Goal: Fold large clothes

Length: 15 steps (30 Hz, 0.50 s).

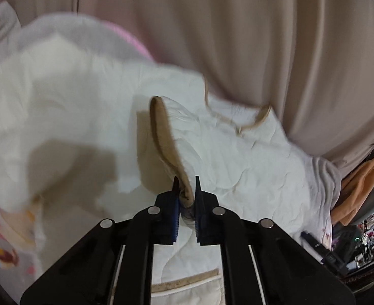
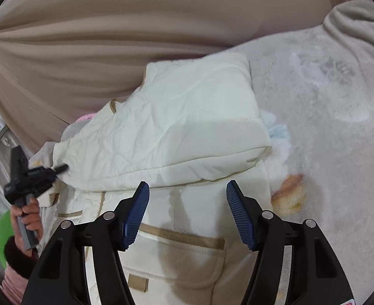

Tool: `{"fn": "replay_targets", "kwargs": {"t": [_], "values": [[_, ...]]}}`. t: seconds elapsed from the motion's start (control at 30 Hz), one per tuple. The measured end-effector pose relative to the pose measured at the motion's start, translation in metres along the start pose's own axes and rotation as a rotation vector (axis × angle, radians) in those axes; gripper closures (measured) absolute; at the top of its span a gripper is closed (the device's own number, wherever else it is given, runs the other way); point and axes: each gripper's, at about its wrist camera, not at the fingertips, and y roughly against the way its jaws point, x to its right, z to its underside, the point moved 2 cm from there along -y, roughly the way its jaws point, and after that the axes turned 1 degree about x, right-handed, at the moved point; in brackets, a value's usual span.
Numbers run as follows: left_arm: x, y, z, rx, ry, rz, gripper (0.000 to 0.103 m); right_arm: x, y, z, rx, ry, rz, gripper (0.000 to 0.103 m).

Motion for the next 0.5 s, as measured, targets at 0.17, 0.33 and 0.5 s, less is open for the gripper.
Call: {"fn": "replay_targets", "kwargs": {"t": [0.17, 0.33, 0.5], "values": [[-0.009, 0.019, -0.021, 0.095, -0.049, -0.094, 0.095, 0.016, -0.011, -0.025, 0.048, -0.141, -0.066, 0.066], [-0.03, -0.031, 0.001, 0.0, -0.072, -0.195, 0.095, 0.01, -0.009, -0.024, 0.106, -0.1, 0.0, 0.094], [-0.036, -0.049, 0.024, 0.008, -0.113, -0.218, 0.094, 0.023, -0.018, -0.014, 0.003, -0.065, 0.102, 0.093]]}}
